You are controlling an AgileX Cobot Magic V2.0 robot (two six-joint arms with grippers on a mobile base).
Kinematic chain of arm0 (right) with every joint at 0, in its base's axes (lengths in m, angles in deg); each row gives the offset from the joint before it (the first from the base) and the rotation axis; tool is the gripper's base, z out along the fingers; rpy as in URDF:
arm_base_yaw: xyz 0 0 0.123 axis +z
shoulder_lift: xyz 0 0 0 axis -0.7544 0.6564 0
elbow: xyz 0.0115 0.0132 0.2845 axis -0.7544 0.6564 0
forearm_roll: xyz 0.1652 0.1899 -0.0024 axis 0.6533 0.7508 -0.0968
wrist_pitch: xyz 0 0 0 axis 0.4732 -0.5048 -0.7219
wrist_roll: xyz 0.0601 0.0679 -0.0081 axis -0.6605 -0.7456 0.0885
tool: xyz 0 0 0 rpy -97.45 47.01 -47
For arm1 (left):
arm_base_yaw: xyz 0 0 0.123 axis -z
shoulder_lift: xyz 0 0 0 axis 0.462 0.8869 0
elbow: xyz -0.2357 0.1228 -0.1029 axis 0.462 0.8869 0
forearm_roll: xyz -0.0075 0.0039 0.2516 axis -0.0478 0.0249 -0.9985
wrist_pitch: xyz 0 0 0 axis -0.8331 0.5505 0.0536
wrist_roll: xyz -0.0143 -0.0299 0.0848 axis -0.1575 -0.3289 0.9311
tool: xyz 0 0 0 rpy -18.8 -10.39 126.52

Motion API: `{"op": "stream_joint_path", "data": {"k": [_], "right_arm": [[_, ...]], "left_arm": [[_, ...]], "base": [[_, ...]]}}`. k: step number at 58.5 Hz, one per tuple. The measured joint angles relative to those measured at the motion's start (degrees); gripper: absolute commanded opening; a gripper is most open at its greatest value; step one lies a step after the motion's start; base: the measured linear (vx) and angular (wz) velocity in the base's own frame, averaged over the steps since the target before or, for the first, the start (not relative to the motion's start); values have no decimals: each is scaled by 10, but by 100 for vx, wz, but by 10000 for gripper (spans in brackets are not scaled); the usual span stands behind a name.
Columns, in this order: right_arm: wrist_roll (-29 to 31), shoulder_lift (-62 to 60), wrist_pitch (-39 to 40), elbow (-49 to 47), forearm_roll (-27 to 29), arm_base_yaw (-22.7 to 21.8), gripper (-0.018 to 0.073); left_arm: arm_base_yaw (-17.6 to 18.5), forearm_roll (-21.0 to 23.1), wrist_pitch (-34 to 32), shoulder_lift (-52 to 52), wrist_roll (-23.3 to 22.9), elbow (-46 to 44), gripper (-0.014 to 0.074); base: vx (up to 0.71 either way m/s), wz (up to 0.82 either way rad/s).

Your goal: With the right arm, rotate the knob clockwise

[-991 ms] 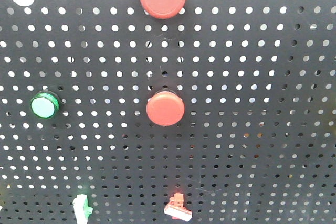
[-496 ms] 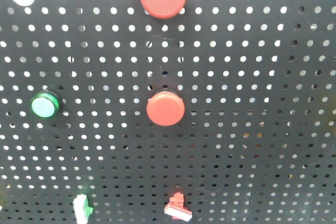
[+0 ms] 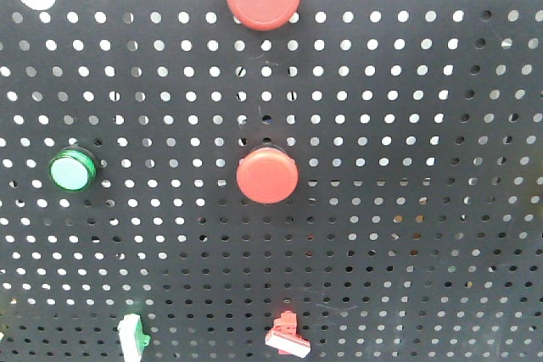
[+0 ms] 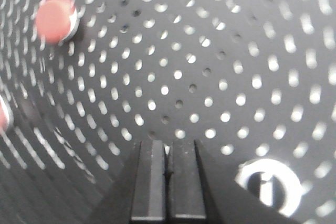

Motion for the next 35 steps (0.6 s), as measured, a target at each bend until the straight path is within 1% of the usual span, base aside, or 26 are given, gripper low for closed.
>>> {"op": "stream_joint_path", "data": {"k": [8, 15, 23, 35], "right_arm": [[8, 1, 17, 0, -79, 16, -3], [-1, 0, 44, 0, -115, 16, 17], [-16, 0, 79, 0, -129, 16, 70], [-44, 0, 111, 0, -131, 16, 196]], "left_arm": [[0, 0, 0, 0, 0, 0, -6], [0, 0, 0, 0, 0, 0, -6], [0, 0, 0, 0, 0, 0, -6], [0, 0, 0, 0, 0, 0, -6]], "base": [[0, 0], [0, 0], [0, 0], [0, 0]]}}
